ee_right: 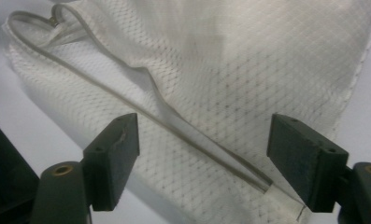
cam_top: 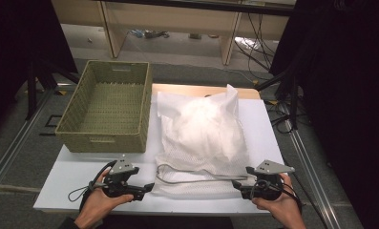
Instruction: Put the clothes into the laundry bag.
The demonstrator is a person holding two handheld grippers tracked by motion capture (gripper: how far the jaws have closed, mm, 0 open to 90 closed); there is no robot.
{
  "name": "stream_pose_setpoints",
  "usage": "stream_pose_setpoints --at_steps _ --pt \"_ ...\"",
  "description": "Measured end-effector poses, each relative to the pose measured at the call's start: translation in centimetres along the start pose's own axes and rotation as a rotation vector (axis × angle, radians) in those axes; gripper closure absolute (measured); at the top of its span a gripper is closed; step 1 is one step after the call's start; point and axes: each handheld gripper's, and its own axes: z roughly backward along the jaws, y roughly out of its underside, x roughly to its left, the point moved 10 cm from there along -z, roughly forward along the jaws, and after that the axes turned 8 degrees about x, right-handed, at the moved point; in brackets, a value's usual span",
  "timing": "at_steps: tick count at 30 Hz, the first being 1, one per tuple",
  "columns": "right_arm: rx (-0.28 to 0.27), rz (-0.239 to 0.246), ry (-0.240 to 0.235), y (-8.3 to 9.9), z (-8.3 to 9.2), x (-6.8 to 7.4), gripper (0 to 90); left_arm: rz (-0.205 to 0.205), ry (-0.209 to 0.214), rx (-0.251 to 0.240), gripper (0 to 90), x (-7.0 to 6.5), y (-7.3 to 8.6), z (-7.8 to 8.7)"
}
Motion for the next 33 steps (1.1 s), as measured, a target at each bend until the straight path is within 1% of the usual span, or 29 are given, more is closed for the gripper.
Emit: stream_pose_setpoints --at_steps 1,2,3,5,6,7,8,9,10,11,12,13,14,15,16,17,18,19,21,22,24,25,26,27,28,29,31,32,33 --pt "0.005 0.006 -0.009 0.0 0.0 0.2 25.0 -0.016 0.005 0.021 18.8 0.1 0.3 0.1" --pt "0.005 0.015 0.011 0.1 0.1 0.1 24.6 -0.009 0.004 0.017 18.4 0.1 0.3 0.1" --pt "0.004 0.008 0.014 0.1 0.1 0.2 24.1 0.003 0.001 0.007 17.3 0.1 0.2 0.2" --pt "0.007 0.004 0.007 0.1 0.1 0.5 23.9 -0.007 -0.011 0.014 16.1 0.4 0.4 0.3" --pt "0.004 -0.002 0.006 0.1 0.2 0.6 23.8 -0.011 -0.009 0.016 16.3 0.5 0.5 0.4" --pt "0.007 -0.025 0.007 0.2 0.3 0.8 23.7 -0.008 -0.008 0.009 16.5 0.4 0.5 0.5" --pt "0.005 0.000 0.016 0.3 0.3 0.7 23.6 -0.016 -0.011 0.015 16.5 0.5 0.6 0.6" --pt "0.002 -0.018 0.010 0.4 0.4 1.0 23.5 -0.003 -0.019 0.002 16.5 0.5 0.6 0.7" --pt "-0.008 0.009 0.023 0.4 0.4 0.8 23.4 -0.020 -0.023 0.009 16.5 0.6 0.7 0.7" --pt "-0.007 -0.007 0.018 0.5 0.5 1.1 23.2 -0.023 -0.018 0.015 16.5 0.5 0.9 0.8" --pt "-0.008 0.006 0.023 0.7 0.6 1.1 23.1 -0.004 -0.010 -0.011 16.6 0.2 0.7 0.8" --pt "-0.012 0.010 0.013 0.8 0.7 1.3 22.9 -0.034 -0.014 0.015 16.8 0.3 1.0 1.0" --pt "-0.011 -0.017 0.015 1.0 0.9 1.6 22.5 -0.014 -0.009 -0.005 17.3 0.0 0.9 1.1" --pt "-0.013 0.002 0.017 1.1 1.0 1.5 21.7 -0.028 -0.011 -0.002 17.5 -0.1 1.0 1.2" --pt "-0.009 -0.018 0.014 1.4 1.1 1.8 20.9 -0.025 -0.010 -0.010 17.5 -0.4 1.0 1.3" --pt "-0.020 0.001 0.030 1.5 1.2 1.6 20.2 -0.041 -0.016 -0.009 17.5 -0.4 1.2 1.5" --pt "-0.020 -0.005 0.032 1.7 1.3 1.6 19.6 -0.038 -0.013 -0.010 17.5 -0.6 1.2 1.6" --pt "-0.022 -0.016 0.020 1.8 1.3 1.8 19.4 -0.055 -0.016 0.001 17.5 -0.6 1.4 1.8" --pt "-0.026 -0.014 0.021 2.1 1.5 1.8 18.5 -0.050 -0.025 -0.016 17.5 -0.8 1.4 1.9" --pt "-0.033 -0.010 0.013 2.1 1.5 1.9 18.0 -0.050 -0.030 -0.012 17.5 -0.8 1.4 2.0" --pt "-0.058 -0.008 0.027 1.9 1.8 1.9 17.7 -0.054 -0.031 -0.010 17.5 -0.7 1.5 2.2" --pt "-0.077 0.002 0.042 1.8 1.9 1.7 17.6 -0.025 -0.025 -0.031 17.5 -0.8 1.3 2.0" --pt "-0.078 -0.011 0.040 1.7 2.1 1.8 17.5 -0.030 -0.037 -0.029 17.4 -0.6 1.3 2.1" --pt "-0.083 -0.013 0.039 1.6 2.1 1.8 17.4 -0.023 -0.038 -0.030 17.4 -0.5 1.3 2.1" --pt "-0.093 -0.007 0.040 1.5 2.0 1.8 17.4 -0.042 -0.043 -0.019 17.4 -0.3 1.3 2.2" --pt "-0.076 0.003 0.043 1.6 2.0 1.7 17.4 -0.028 -0.041 -0.041 17.4 -0.3 1.1 2.0" --pt "-0.070 -0.004 0.040 1.7 1.8 1.7 17.5 -0.039 -0.054 -0.014 17.3 0.0 1.4 2.1" --pt "-0.068 -0.008 0.039 1.7 1.9 1.7 17.6 -0.031 -0.054 -0.018 17.3 0.0 1.4 2.1" --pt "-0.077 -0.002 0.051 1.6 2.0 1.5 17.7 -0.013 -0.050 -0.035 17.3 -0.1 1.2 2.0"
